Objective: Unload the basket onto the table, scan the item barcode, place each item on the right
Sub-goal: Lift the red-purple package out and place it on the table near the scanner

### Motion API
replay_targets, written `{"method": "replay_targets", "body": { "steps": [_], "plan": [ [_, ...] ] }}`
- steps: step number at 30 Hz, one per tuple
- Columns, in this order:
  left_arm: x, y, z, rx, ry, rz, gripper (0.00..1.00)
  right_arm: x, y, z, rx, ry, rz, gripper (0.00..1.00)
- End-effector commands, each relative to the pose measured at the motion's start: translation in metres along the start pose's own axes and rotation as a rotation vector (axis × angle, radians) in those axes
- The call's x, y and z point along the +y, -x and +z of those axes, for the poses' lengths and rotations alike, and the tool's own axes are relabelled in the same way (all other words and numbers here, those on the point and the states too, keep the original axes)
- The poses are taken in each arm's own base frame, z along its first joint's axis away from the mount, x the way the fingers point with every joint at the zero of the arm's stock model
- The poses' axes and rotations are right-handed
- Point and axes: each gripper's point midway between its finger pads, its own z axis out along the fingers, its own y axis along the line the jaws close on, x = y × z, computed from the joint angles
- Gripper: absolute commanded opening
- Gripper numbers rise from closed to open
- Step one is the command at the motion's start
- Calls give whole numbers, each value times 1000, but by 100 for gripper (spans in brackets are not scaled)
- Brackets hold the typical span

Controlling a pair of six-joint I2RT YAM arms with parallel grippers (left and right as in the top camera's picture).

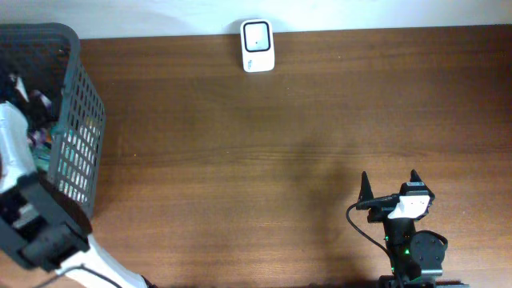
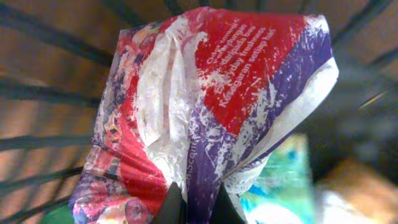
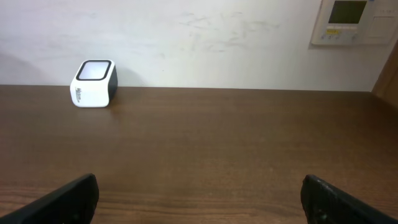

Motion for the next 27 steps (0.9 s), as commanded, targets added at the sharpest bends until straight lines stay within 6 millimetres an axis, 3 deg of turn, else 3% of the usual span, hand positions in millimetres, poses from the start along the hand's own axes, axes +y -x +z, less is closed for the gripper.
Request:
{"method": "replay_targets", "body": {
  "steps": [1,4,5,7,10,12,15,17,27],
  "plan": [
    [38,66,-152,-378,10,-210,0,-2,-3,0,4,-8,-2,99],
    [59,76,-259,-623,-44,-411,0,-2,-3,0,4,-8,-2,99],
    [57,76,-276,-661,-87,-420,0,-2,-3,0,4,-8,-2,99],
    [22,74,-331,-746,-365,-386,0,-2,-3,0,4,-8,-2,99],
    [-31,65,-368,-712,-732,-348,0,-2,-3,0,4,-8,-2,99],
    [-81,52,-389,-651,-945,-235,0,-2,-3,0,4,-8,-2,99],
    [-136,31,-400,-566,-1045,-136,0,-2,-3,0,4,-8,-2,98],
    [-161,17,-396,-501,-1027,-113,0,-2,-3,0,4,-8,-2,98],
    [-312,-70,-337,-202,-843,183,0,-2,-3,0,4,-8,-2,99]
  ]
}}
